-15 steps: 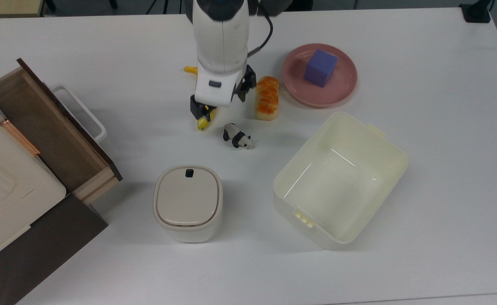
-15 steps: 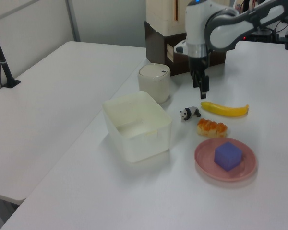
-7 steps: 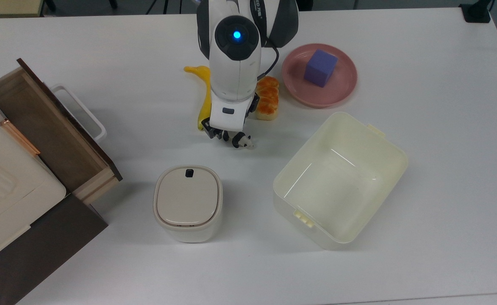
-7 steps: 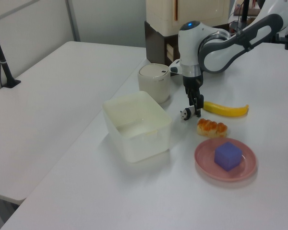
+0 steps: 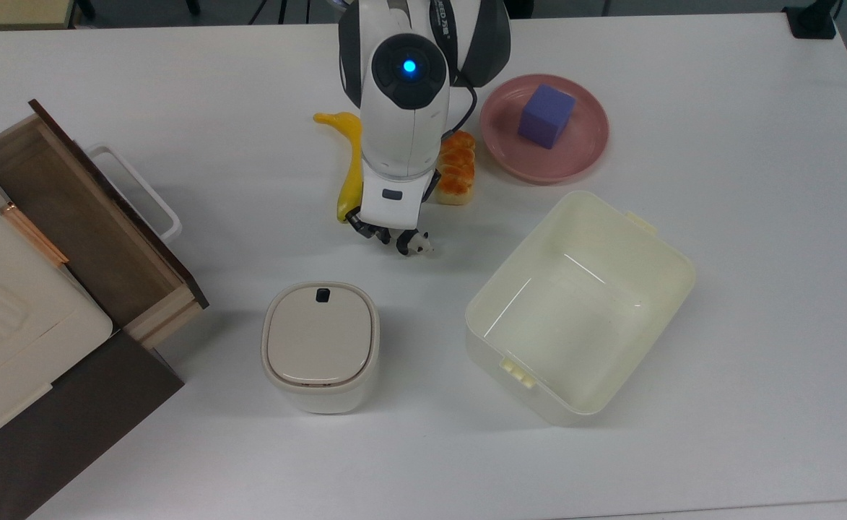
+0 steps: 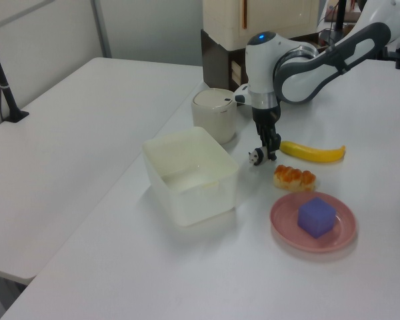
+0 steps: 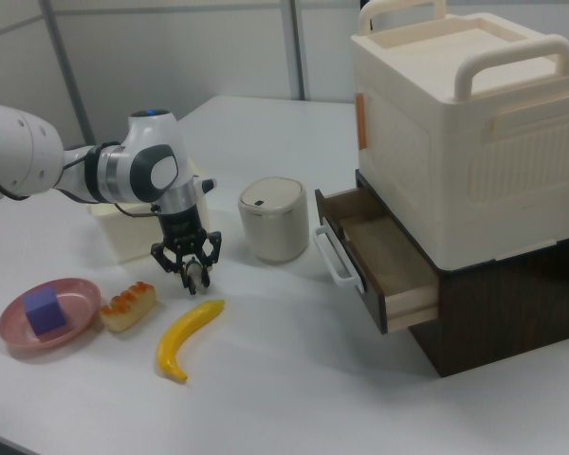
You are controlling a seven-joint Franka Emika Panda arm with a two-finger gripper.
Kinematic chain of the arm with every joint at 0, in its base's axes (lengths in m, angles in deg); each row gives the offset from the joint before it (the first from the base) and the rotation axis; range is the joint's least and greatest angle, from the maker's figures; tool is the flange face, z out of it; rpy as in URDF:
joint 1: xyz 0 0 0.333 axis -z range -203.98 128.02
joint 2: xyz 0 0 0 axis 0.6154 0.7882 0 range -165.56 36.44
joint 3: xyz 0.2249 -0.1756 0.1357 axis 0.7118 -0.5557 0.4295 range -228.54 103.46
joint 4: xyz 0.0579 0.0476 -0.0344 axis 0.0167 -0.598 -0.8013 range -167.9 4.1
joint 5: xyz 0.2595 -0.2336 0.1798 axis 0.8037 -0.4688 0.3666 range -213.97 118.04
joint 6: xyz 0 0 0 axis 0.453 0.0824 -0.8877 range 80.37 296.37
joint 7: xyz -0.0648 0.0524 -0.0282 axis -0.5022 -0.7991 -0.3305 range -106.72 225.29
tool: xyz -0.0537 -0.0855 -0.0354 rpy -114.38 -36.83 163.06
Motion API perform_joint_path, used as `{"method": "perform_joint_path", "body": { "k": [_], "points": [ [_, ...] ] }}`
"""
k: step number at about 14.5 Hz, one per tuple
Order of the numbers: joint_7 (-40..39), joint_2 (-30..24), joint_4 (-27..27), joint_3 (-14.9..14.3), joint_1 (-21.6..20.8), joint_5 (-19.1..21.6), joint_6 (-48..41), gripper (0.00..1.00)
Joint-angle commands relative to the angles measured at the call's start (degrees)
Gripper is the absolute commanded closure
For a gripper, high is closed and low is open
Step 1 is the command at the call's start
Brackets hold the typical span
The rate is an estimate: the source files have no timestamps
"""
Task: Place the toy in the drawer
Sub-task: 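Close the gripper on the panda toy, then lift the panda toy and carry it over the open drawer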
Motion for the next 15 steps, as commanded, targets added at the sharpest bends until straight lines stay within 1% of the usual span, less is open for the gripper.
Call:
{"method": "perform_joint_path", "body": {
  "k": [1, 2, 6, 9, 10, 12, 13, 15],
  "points": [
    [-0.4, -3.5, 0.6, -0.3, 0.2, -0.6, -0.8, 0.78],
    [-0.3, -4.6, 0.7, -0.5, 0.2, -0.6, -1.5, 0.78],
    [-0.3, -6.9, 5.1, -3.0, 0.9, -1.9, -6.1, 0.78],
    [-0.5, -7.1, 9.4, -6.4, 1.2, -4.3, -6.2, 0.78],
    [-0.8, -6.9, 11.1, -8.0, 1.4, -6.6, -6.1, 0.78],
    [-1.0, -7.0, 12.4, -8.8, 2.8, -9.6, -5.8, 0.78],
    [-1.0, -6.9, 12.7, -8.8, 4.4, -11.1, -5.3, 0.78],
    [-1.0, -6.7, 13.0, -8.9, 6.2, -12.4, -2.7, 0.78]
  ]
}}
